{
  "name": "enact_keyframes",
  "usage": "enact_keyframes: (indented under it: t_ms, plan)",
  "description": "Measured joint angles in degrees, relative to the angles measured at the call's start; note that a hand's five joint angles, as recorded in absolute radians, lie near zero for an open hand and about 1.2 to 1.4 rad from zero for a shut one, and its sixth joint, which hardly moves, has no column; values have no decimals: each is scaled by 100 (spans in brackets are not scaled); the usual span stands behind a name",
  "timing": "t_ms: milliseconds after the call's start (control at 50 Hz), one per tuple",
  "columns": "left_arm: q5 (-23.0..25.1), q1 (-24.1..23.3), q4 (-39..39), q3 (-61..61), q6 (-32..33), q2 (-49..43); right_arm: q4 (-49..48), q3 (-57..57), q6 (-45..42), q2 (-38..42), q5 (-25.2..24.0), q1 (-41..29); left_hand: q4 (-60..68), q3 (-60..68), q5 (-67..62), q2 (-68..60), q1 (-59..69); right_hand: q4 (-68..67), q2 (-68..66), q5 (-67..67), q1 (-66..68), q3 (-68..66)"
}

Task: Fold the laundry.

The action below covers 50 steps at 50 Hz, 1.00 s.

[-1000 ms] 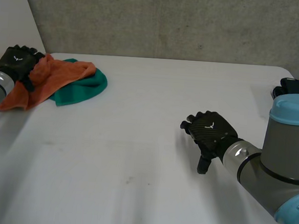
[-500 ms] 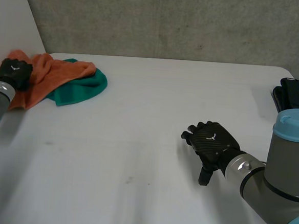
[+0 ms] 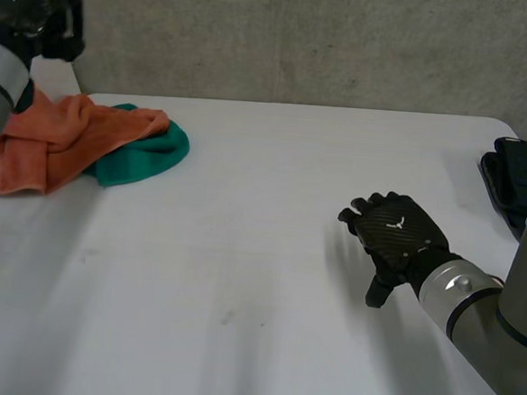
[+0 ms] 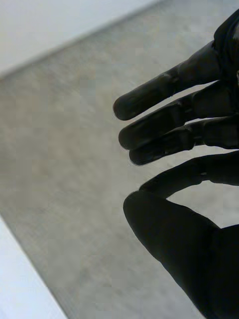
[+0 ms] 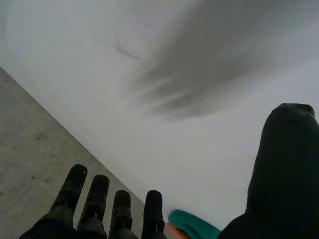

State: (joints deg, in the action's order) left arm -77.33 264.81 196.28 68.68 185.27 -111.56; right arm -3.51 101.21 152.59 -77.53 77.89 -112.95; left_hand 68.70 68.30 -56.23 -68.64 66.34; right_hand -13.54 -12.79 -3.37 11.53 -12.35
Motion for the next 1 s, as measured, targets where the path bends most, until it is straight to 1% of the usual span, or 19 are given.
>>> enact_keyframes:
  t_ms: [20,40,60,80,100,120,180,220,260,280,320,340,360,440,600,680,840,960,1000]
  plan:
    - [66,-135,8,113,-53,177,-32,33,0,-10,-2,34,-137,-131,87,183,-118,0,0,0,0,0]
    - [94,-186,11,153,-59,231,-53,56,0,-15,-5,56,-1572,-1546,1450,1692,-1690,0,0,0,0,0]
    - [119,-221,12,170,-43,253,-67,73,0,-18,-8,73,-1572,-1546,1450,1692,-1690,0,0,0,0,0]
    - [145,-251,7,176,11,244,-90,102,0,-22,-17,101,-3788,-3830,3603,3891,-4088,0,0,0,0,0]
    - [161,-264,-1,173,65,219,-107,125,0,-25,-27,122,-3788,-3830,3603,3891,-4088,0,0,0,0,0]
    - [203,-272,-38,126,305,68,-154,196,-3,-30,-69,187,-5258,-5188,5041,5253,-5270,0,0,0,0,0]
    - [223,-244,-89,67,576,-121,-188,258,-5,-33,-122,241,-5496,-5420,5299,5467,-5304,0,0,0,0,0]
    - [242,-100,-233,-68,1247,-581,-224,334,-8,-35,-209,321,-5570,-5482,5336,5567,-5304,0,0,0,0,0]
    - [244,12,-295,-133,1585,-803,-232,354,-9,-35,-244,348,-5570,-5482,5336,5567,-5304,0,0,0,0,0]
    - [244,145,-345,-196,1912,-1026,-238,366,-10,-35,-268,370,-5570,-5482,5336,5569,-5304,0,0,0,0,0]
    - [242,305,-385,-283,2260,-1278,-243,374,-10,-34,-289,390,-5570,-5482,5336,5569,-5304,0,0,0,0,0]
    - [242,305,-385,-283,2260,-1278,-243,374,-10,-34,-289,390,-5570,-5482,5336,5569,-5304,0,0,0,0,0]
    - [236,551,-427,-471,2698,-1671,-251,381,-11,-29,-304,404,-5570,-5482,5336,5569,-5304,0,0,0,0,0]
    - [235,850,-468,-835,3070,-2195,-295,407,-11,-11,-308,406,-5570,-5482,5337,5569,-5304,0,0,0,0,0]
    - [257,1280,-544,-1496,3289,-3006,-457,457,-28,43,-302,399,-5570,-5482,5336,5569,-5304,0,0,0,0,0]
    - [281,1376,-610,-1729,3443,-3308,-509,467,-68,80,-296,402,-5570,-5482,5336,5569,-5304,0,0,0,0,0]
    - [294,1400,-664,-2047,3776,-3695,-524,474,-100,135,-291,405,-5570,-5482,5336,5569,-5304,0,0,0,0,0]
    - [290,1395,-659,-2242,3830,-3876,-523,473,-101,173,-286,406,-5545,-5460,5304,5544,-5272,0,0,0,0,0]
    - [289,1393,-652,-2313,3829,-3942,-524,472,-100,184,-285,406,-5107,-5072,4832,5099,-4798,0,0,0,0,0]
